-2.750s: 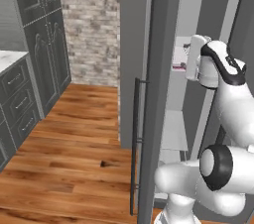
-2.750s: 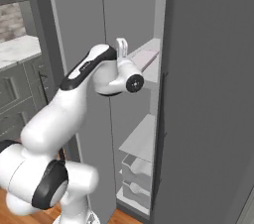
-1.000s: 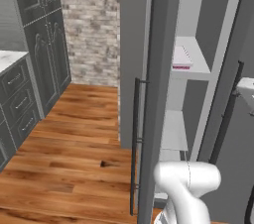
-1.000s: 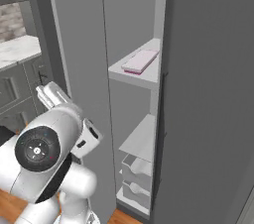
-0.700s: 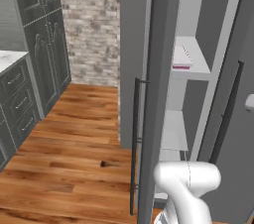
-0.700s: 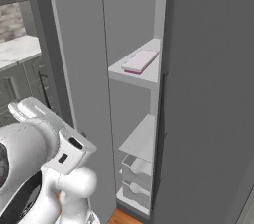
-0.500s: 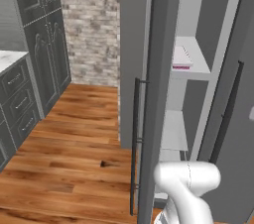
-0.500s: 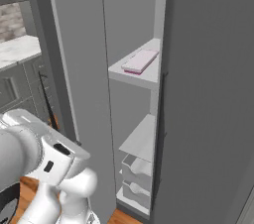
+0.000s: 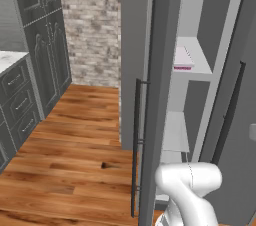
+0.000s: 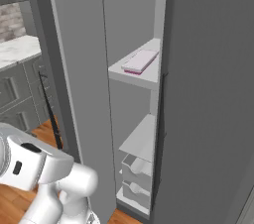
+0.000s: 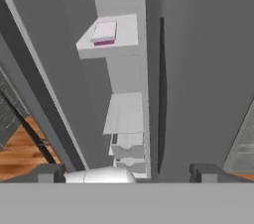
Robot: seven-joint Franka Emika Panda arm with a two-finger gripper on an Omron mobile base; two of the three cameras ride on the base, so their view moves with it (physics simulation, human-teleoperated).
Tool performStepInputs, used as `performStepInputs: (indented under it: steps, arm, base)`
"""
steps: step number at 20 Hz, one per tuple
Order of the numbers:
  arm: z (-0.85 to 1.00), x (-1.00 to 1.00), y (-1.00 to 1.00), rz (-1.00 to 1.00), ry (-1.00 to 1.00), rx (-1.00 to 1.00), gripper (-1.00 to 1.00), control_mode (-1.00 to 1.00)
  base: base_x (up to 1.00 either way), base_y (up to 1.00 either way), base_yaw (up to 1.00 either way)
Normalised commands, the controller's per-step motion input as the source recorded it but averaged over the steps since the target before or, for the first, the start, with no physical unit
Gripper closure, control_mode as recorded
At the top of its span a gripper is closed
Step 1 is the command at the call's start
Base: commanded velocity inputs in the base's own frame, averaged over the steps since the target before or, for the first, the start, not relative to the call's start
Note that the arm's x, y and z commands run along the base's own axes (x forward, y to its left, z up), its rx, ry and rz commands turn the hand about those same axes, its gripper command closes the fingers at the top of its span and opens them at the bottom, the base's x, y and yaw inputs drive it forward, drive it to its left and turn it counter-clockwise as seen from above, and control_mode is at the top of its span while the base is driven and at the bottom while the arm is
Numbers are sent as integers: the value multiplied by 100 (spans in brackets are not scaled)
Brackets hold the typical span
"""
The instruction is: The ice cube tray has been filled with water. Take the tray and place it in the freezer to make ice. Close the freezer door after placing the tray.
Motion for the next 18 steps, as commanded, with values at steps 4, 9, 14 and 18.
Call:
performStepInputs:
  steps: [4, 9, 14, 18]
  arm:
    - [-6, -9, 1, 0, 0, -2, -100, -100]
    - [-10, -43, 9, 0, -3, -12, -100, -100]
    - [0, 0, 0, 0, 0, 0, -100, 100]
    - [0, 0, 0, 0, 0, 0, -100, 100]
  base:
    - [0, 0, 0]
    - [0, 0, 0]
    - [-52, 47, -12]
    - [-19, 84, -35]
